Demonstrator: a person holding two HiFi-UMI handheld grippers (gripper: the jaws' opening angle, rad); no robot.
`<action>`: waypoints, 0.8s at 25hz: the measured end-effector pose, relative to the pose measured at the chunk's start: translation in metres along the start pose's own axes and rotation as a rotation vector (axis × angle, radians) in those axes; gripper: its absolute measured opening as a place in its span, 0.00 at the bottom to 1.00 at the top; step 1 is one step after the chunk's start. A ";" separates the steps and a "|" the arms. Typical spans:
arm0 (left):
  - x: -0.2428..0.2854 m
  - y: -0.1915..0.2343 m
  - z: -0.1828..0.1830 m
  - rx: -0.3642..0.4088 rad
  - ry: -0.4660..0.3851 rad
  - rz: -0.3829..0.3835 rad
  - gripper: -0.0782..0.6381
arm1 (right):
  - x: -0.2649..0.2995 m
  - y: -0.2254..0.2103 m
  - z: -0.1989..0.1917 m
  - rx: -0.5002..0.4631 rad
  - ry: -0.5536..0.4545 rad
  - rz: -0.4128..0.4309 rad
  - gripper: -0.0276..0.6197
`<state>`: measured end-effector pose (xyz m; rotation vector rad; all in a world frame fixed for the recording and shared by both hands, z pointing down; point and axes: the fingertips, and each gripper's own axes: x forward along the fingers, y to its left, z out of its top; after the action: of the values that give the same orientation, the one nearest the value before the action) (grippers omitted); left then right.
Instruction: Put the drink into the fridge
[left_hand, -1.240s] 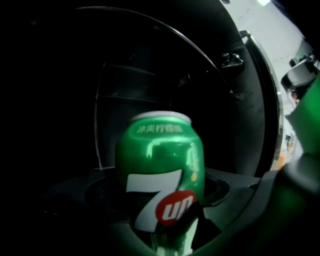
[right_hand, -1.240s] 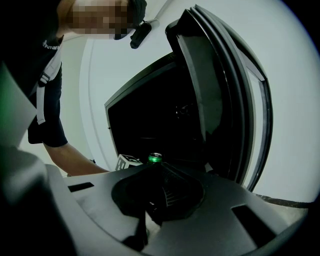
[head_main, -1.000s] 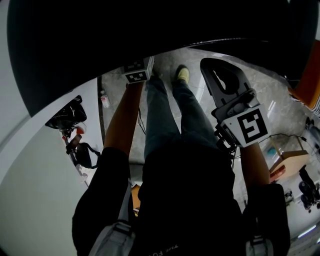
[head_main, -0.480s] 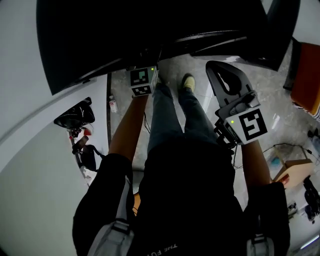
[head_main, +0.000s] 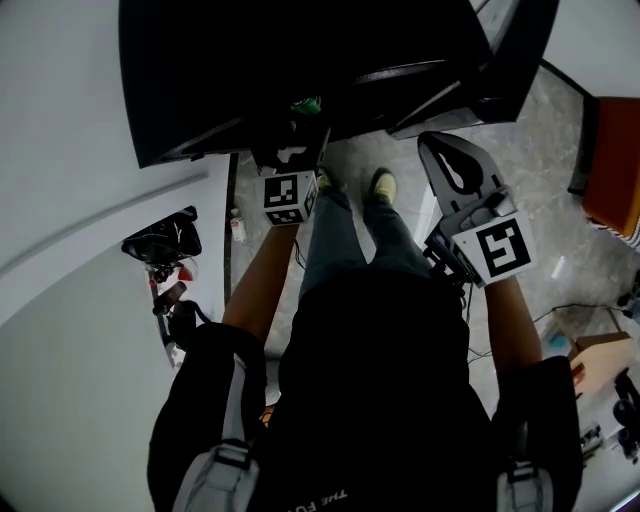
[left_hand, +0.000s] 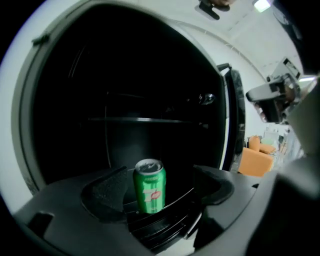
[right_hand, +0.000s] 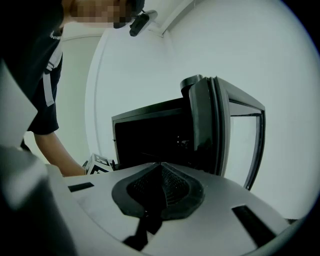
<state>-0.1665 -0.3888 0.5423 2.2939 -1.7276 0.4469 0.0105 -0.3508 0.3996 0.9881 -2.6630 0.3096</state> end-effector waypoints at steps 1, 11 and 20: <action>-0.004 0.000 0.001 0.000 -0.001 -0.006 0.67 | 0.000 0.000 0.000 -0.002 -0.003 -0.002 0.06; -0.080 -0.003 0.064 -0.099 -0.141 -0.040 0.67 | 0.002 0.000 0.016 -0.011 -0.065 -0.040 0.06; -0.143 -0.076 0.184 0.011 -0.308 -0.142 0.46 | -0.056 -0.006 0.039 0.013 -0.114 -0.061 0.06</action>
<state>-0.1118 -0.3081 0.3181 2.5820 -1.6740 0.0776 0.0483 -0.3331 0.3450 1.1199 -2.7285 0.2656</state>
